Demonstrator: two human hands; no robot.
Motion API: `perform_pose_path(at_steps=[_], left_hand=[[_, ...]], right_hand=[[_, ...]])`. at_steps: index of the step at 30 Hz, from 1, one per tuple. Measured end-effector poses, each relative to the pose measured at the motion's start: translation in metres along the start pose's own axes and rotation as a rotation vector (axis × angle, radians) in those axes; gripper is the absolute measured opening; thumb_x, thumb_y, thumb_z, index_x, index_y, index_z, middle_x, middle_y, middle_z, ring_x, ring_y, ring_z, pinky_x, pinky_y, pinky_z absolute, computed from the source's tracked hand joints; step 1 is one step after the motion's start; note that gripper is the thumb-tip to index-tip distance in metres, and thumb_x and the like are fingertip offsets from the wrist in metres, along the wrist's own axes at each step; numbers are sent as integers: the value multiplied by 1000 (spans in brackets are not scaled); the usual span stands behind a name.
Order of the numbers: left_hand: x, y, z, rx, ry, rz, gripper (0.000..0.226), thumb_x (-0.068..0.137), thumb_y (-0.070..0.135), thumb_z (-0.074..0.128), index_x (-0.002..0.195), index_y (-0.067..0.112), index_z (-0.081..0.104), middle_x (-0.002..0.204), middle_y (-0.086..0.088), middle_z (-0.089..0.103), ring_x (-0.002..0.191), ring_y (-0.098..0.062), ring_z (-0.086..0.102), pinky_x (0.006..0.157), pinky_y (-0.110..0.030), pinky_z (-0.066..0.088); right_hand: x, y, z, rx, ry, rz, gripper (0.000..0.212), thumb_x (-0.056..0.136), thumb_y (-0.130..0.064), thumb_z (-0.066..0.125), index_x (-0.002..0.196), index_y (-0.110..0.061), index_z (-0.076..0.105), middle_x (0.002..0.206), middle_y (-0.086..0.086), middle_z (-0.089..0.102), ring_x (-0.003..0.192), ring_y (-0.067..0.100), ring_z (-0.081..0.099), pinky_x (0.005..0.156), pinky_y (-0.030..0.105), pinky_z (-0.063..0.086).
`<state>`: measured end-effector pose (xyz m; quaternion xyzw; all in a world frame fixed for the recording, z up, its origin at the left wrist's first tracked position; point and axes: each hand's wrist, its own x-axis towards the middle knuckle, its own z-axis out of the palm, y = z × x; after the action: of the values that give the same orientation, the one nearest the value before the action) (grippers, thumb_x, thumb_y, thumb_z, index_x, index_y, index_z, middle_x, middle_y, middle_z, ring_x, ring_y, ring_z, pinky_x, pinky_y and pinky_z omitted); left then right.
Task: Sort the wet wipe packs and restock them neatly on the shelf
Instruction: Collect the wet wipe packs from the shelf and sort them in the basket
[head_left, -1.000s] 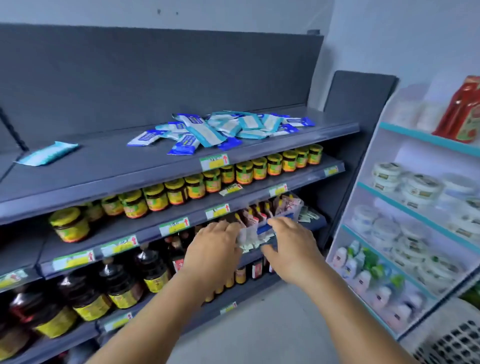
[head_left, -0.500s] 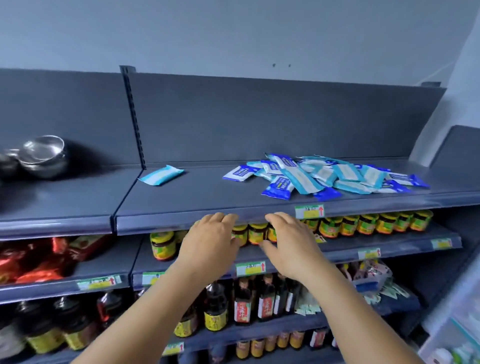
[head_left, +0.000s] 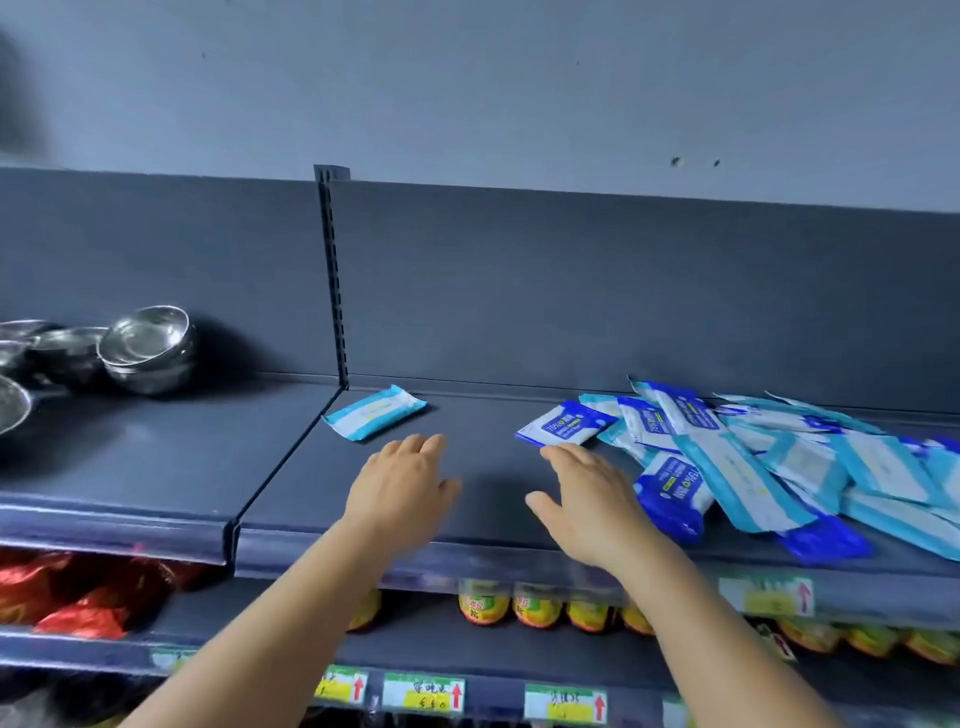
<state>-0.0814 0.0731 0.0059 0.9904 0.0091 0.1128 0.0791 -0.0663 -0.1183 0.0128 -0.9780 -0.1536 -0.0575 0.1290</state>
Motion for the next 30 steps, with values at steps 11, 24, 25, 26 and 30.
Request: perform_pose_path(at_steps=[11,24,25,26,30], left_hand=[[91,-63,38,134,-160,-166,69,94,56,35,147,15,21,159,-4,12,146,-25,9,116,-46,15],[114,4,48,-118,-244,218,46,100,40,29,139,18,40,150,2,36,136,-23,30,109,-39,24],[115,12,48,-165,-263,239,44,101,39,29,136,16,43,146,0,42,133,-24,32,107,-38,25],[116,19,49,-212,-281,255,42,101,37,30,132,14,46,140,-3,47,130,-26,36,106,-38,27],[125,28,58,-360,-220,264,35,99,37,38,125,18,52,126,-5,58,120,-29,48,102,-39,37]], right_hand=[[92,18,27,-108,-197,25,67,98,-49,32,152,-18,9,160,3,6,148,23,4,117,41,15],[93,14,35,88,-261,-2,46,99,-40,31,143,-24,33,151,-5,31,136,16,34,107,34,32],[91,12,34,110,-265,-2,42,99,-39,32,138,-25,39,148,-5,36,132,17,39,104,35,35],[88,12,32,129,-266,9,38,99,-38,32,134,-26,43,143,-5,41,128,19,43,101,36,38],[80,26,20,131,-143,64,33,101,-29,31,127,-20,49,137,1,48,120,22,48,99,38,41]])
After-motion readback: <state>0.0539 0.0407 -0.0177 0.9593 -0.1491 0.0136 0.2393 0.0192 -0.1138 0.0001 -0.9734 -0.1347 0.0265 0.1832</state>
